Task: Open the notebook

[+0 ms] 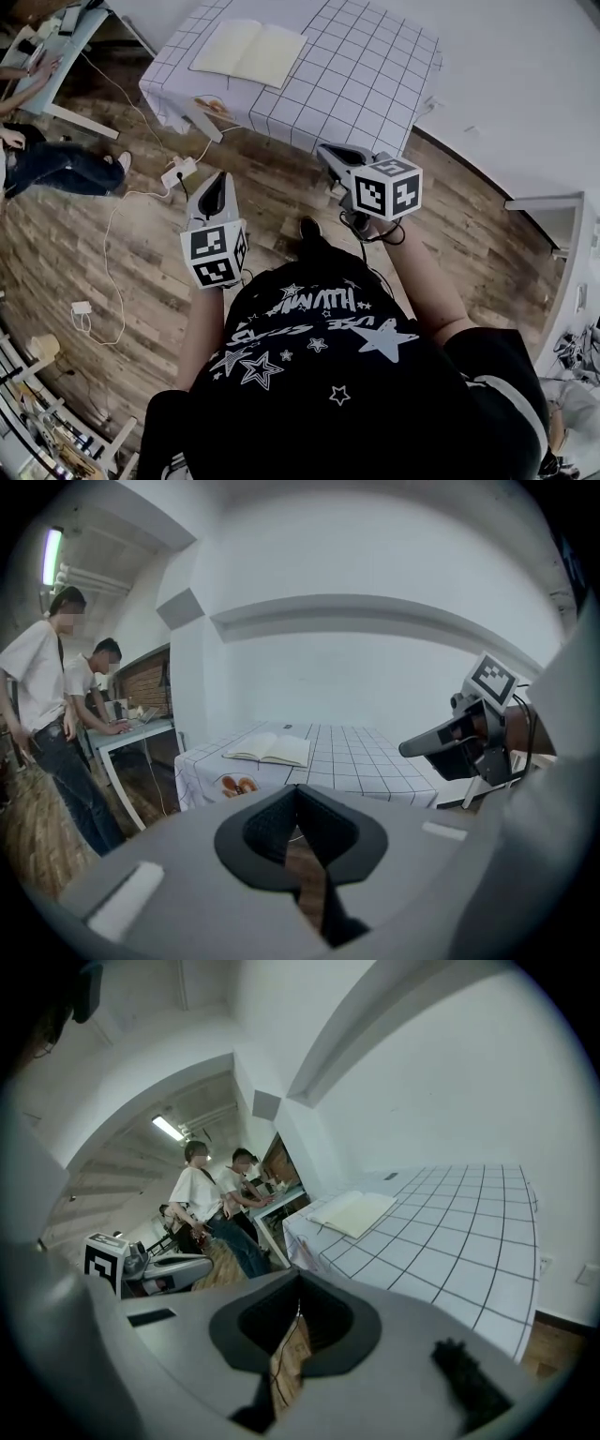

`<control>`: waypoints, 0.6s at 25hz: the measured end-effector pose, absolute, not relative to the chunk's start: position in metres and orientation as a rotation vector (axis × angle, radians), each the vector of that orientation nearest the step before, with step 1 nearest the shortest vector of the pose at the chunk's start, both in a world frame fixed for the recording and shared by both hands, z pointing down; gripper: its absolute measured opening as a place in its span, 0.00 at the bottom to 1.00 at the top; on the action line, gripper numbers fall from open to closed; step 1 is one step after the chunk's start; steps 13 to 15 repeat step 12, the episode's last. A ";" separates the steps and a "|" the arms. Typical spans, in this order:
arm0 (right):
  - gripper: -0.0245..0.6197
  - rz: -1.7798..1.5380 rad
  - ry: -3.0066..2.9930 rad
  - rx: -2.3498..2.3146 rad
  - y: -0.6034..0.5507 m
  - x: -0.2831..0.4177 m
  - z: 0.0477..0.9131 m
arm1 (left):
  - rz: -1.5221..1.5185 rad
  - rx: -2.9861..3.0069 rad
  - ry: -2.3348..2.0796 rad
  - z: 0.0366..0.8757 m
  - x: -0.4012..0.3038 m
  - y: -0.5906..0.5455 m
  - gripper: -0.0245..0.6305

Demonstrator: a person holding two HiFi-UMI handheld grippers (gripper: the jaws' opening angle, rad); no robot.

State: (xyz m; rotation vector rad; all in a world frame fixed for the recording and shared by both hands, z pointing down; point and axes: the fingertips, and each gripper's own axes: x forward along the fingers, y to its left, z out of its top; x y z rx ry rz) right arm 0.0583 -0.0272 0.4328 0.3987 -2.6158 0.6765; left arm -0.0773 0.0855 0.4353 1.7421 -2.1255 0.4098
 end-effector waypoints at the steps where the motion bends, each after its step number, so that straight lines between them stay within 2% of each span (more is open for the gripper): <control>1: 0.06 0.672 -2.614 0.397 -0.016 0.060 0.433 | 0.404 1.735 -2.125 0.437 -0.077 0.097 0.05; 15: 0.06 0.639 -2.609 0.421 0.076 0.097 0.432 | 0.330 1.761 -2.154 0.426 -0.059 0.182 0.05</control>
